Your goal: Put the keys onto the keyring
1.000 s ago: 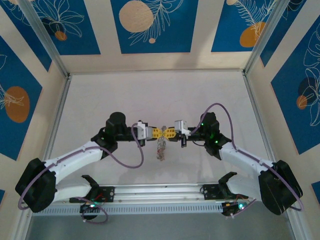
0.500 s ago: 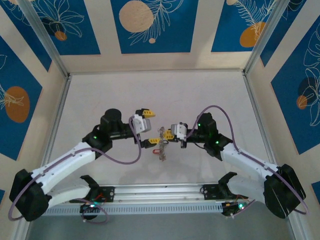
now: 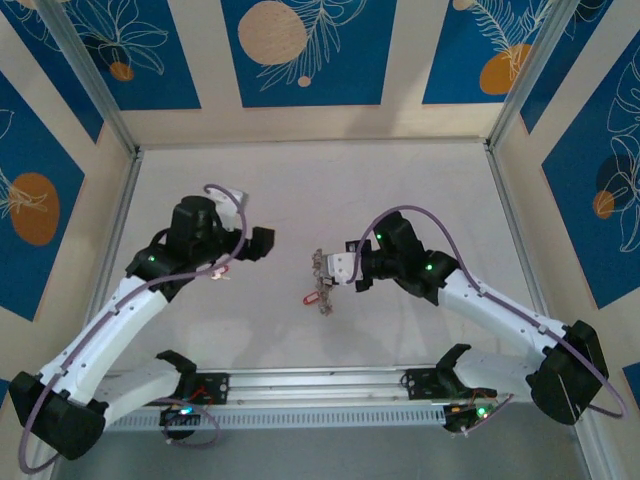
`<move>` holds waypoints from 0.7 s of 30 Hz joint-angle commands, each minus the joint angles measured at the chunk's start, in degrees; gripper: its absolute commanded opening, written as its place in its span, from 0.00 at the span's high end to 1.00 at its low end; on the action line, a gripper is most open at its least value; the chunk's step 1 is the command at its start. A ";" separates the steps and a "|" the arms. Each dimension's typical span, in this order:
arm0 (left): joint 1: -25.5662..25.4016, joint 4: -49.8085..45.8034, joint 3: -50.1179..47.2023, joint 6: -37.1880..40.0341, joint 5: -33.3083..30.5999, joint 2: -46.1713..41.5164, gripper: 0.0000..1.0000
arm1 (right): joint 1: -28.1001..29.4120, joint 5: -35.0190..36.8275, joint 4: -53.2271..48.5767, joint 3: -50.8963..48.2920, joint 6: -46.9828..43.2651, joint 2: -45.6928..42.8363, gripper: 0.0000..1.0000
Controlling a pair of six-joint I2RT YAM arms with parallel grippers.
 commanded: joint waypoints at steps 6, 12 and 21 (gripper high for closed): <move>14.47 -17.37 2.76 -21.96 6.76 12.42 0.00 | 0.27 -2.16 -2.65 3.63 -1.29 2.72 1.00; 19.25 -18.72 -0.18 -30.91 7.62 18.13 0.12 | -0.17 -4.99 -0.35 1.06 -2.88 0.71 1.00; 20.35 -24.21 3.20 -34.32 2.63 27.68 0.48 | -0.95 -6.53 1.41 -1.77 -1.97 -0.77 1.00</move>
